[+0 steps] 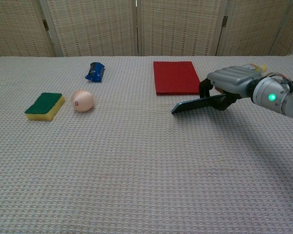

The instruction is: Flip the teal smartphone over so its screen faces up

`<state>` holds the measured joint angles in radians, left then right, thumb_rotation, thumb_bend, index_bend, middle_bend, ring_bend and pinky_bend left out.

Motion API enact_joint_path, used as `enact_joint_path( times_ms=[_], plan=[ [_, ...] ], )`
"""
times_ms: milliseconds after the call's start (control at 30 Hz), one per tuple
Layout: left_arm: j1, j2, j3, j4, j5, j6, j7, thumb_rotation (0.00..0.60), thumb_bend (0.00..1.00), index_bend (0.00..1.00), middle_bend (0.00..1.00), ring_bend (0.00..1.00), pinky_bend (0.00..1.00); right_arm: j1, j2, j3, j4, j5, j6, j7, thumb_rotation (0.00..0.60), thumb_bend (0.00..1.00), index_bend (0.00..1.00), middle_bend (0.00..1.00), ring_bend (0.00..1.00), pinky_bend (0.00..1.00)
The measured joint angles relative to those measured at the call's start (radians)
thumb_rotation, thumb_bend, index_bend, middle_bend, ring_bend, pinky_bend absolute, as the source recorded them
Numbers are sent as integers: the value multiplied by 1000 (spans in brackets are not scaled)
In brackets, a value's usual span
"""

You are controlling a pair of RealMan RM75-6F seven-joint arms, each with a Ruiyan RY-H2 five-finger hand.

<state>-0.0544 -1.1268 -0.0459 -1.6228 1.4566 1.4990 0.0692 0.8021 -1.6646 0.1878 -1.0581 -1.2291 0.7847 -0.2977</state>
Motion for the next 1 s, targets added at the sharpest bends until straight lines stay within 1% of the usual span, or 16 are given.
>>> enact_joint_path(
  times_ms=[200,333,500,633,833,900,967,1000],
  plan=[
    [2,4,1,-2,-1,-1,-4,600,203,142,67,46,142,49,-25,22,47,39,-55,-22,600,553,471,435,291,290],
    [3,5,3,-2,-3,-2,-6,600,203,142,67,46,142,66,-34,27,52,71,-93,-25,600,559,516,477,337,313],
    [4,8,2,-2,-4,-1,-7,600,203,142,67,46,142,63,-7,29,0,97,-111,-5,600,570,563,516,393,338],
    [3,7,3,-6,2,-1,-5,600,203,142,67,46,142,57,41,22,-70,128,-130,-5,600,570,568,518,398,339],
    [2,10,6,-17,9,-1,0,600,203,142,67,46,142,64,73,24,-114,199,-163,0,600,570,568,521,409,339],
    [3,11,5,-17,5,0,0,600,203,142,67,46,142,70,85,28,-128,221,-174,8,600,565,568,509,410,339],
    [3,11,6,-18,6,-1,1,600,203,142,67,46,142,76,90,27,-128,228,-168,2,600,536,540,437,372,339],
    [3,12,7,-18,8,-1,1,600,203,142,67,46,142,78,88,26,-123,228,-160,-5,600,523,508,400,347,338]
  ],
)
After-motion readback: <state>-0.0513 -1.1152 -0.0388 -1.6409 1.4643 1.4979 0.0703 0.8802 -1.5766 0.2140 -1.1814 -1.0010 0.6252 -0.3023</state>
